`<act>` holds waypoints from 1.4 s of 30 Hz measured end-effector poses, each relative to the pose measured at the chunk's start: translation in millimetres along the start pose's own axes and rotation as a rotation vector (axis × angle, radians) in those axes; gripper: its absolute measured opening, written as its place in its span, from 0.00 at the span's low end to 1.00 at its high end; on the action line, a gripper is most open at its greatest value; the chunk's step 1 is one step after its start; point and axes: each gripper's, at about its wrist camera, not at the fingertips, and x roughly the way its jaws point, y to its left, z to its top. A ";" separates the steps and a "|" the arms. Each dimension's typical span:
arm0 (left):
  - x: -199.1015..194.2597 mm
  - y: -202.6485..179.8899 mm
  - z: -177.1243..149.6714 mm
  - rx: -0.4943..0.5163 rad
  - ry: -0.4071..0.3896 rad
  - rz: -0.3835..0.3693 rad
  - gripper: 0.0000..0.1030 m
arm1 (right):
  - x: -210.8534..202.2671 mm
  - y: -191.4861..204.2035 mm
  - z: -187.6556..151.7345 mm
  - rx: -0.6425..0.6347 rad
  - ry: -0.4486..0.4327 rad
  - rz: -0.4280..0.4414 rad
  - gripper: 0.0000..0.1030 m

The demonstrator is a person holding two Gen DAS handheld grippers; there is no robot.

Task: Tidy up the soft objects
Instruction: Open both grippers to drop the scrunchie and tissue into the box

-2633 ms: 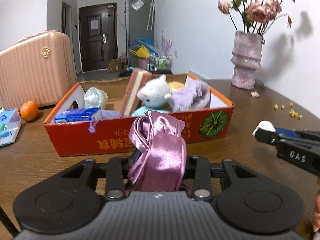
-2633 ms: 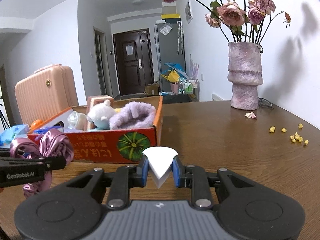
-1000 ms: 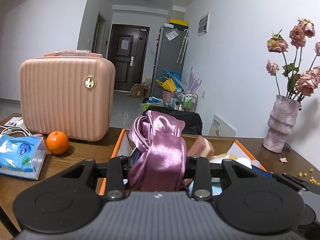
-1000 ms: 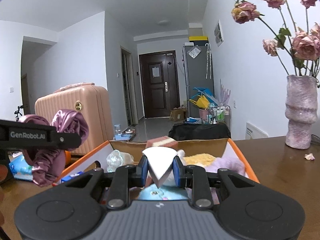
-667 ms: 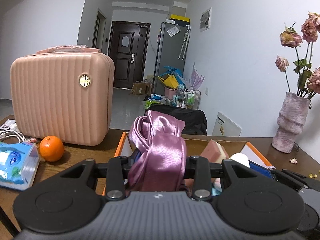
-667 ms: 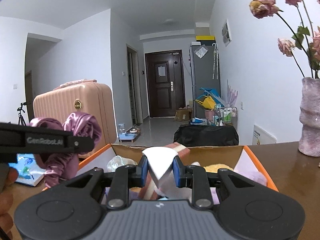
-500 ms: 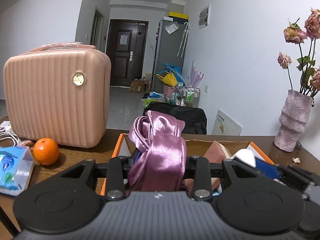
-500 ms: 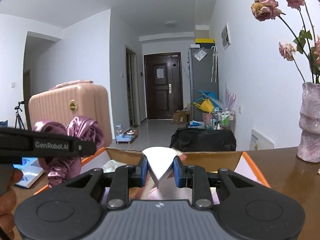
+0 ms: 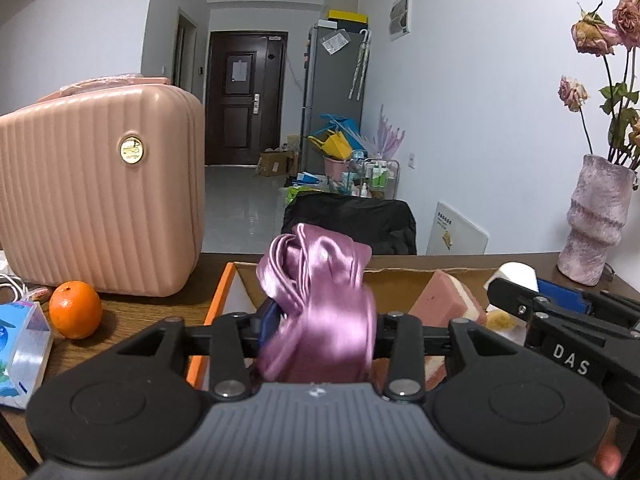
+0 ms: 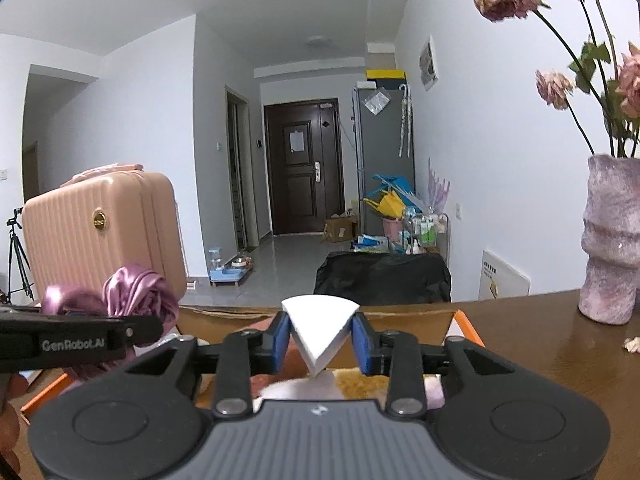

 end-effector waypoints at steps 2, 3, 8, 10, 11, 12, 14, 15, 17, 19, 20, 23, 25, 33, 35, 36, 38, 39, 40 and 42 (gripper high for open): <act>-0.1 0.0 1.4 0.003 -0.001 0.010 0.52 | 0.3 -3.5 0.2 0.012 0.013 -0.003 0.39; -1.2 0.1 1.2 0.005 -0.004 0.011 0.57 | 0.5 -4.6 0.0 0.016 0.020 -0.005 0.47; -9.9 -0.4 0.5 0.008 -0.055 0.044 0.92 | -2.6 -11.6 -0.6 0.047 0.005 -0.027 0.86; -13.5 0.0 0.8 0.006 -0.076 0.048 0.96 | -4.0 -11.8 -0.7 0.052 -0.010 -0.032 0.95; -14.8 0.3 1.0 0.004 -0.082 0.046 0.99 | -4.5 -11.6 -0.9 0.052 -0.015 -0.032 0.99; -15.7 0.7 1.4 0.003 -0.085 0.048 1.00 | -5.2 -11.3 -1.2 0.052 -0.022 -0.036 1.00; -16.8 0.8 2.1 0.000 -0.091 0.061 1.00 | -5.3 -11.0 -1.1 0.050 -0.024 -0.034 1.00; -16.8 1.3 2.6 -0.003 -0.093 0.067 1.00 | -5.1 -10.7 -1.1 0.050 -0.023 -0.031 1.00; -17.1 2.5 2.6 -0.007 -0.092 0.067 1.00 | -5.2 -9.9 -1.3 0.047 -0.021 -0.033 1.00; -17.8 3.2 3.2 -0.014 -0.091 0.073 1.00 | -6.1 -9.0 -1.7 0.041 -0.021 -0.034 1.00; -18.5 4.0 3.3 -0.016 -0.092 0.077 1.00 | -7.4 -9.3 -2.1 0.039 -0.023 -0.036 1.00; -22.6 6.8 3.8 -0.022 -0.101 0.087 1.00 | -12.2 -9.9 -3.2 0.031 -0.027 -0.038 1.00; -26.8 8.3 4.1 -0.027 -0.108 0.093 1.00 | -16.7 -10.2 -3.2 0.024 -0.031 -0.040 1.00; -56.2 11.7 0.2 -0.024 -0.137 0.110 1.00 | -47.6 -8.2 -5.2 0.006 -0.061 -0.043 1.00; -65.9 11.0 -1.5 -0.023 -0.149 0.116 1.00 | -57.6 -7.1 -6.2 0.002 -0.070 -0.043 1.00; -71.8 10.7 -2.8 -0.021 -0.155 0.118 1.00 | -63.5 -6.5 -6.9 0.000 -0.075 -0.042 1.00; -82.6 10.5 -5.1 -0.018 -0.164 0.120 1.00 | -75.3 -5.9 -7.9 -0.003 -0.086 -0.042 1.00; -89.1 10.1 -7.1 -0.017 -0.169 0.123 1.00 | -82.1 -5.7 -8.8 -0.003 -0.091 -0.042 1.00; -94.8 9.8 -8.9 -0.016 -0.173 0.124 1.00 | -87.8 -5.9 -9.9 -0.002 -0.096 -0.042 1.00; -107.5 9.4 -13.1 -0.017 -0.179 0.123 1.00 | -101.7 -5.6 -11.8 -0.001 -0.106 -0.040 1.00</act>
